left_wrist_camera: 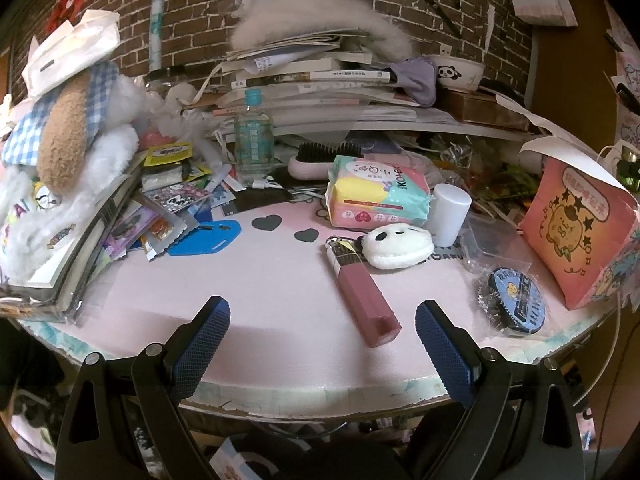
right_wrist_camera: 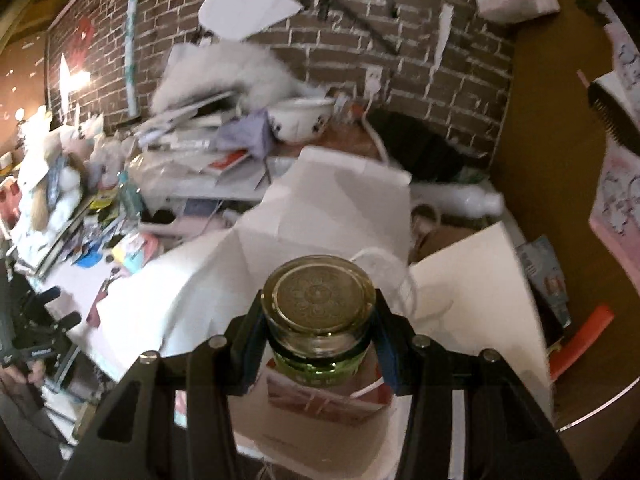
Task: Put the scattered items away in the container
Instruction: 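Lower the green jar into the Paddington bag and open the right gripper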
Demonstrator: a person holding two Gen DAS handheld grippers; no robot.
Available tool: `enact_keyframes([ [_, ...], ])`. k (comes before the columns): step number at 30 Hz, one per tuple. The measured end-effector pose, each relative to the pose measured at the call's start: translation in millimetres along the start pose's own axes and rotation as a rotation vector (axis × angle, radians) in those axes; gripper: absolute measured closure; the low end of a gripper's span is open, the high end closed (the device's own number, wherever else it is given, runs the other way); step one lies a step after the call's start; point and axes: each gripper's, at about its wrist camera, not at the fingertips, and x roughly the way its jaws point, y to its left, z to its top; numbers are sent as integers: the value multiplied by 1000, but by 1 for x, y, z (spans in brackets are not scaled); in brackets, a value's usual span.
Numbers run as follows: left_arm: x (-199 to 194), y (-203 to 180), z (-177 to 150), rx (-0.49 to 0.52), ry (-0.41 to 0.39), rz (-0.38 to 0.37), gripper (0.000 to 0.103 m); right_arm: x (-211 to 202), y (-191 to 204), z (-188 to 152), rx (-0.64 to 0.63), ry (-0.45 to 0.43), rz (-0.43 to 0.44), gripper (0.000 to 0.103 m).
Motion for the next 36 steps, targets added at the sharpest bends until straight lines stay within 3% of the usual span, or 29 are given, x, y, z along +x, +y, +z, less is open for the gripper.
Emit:
enact_keyframes([
  [5,0,-1,-1,0,0,-3,10,5,0,-6,-25,31,-97,58],
  [8,-1,-3,-3,3,0,-8,10,10,-4,-8,-11,56,-82,58],
  [26,-1,-6,-3,6,3,-13,10,-8,11,-1,-42,-19,-73,54],
  [36,-2,-9,-3,7,4,-18,10,-1,20,-3,-57,7,-67,54],
])
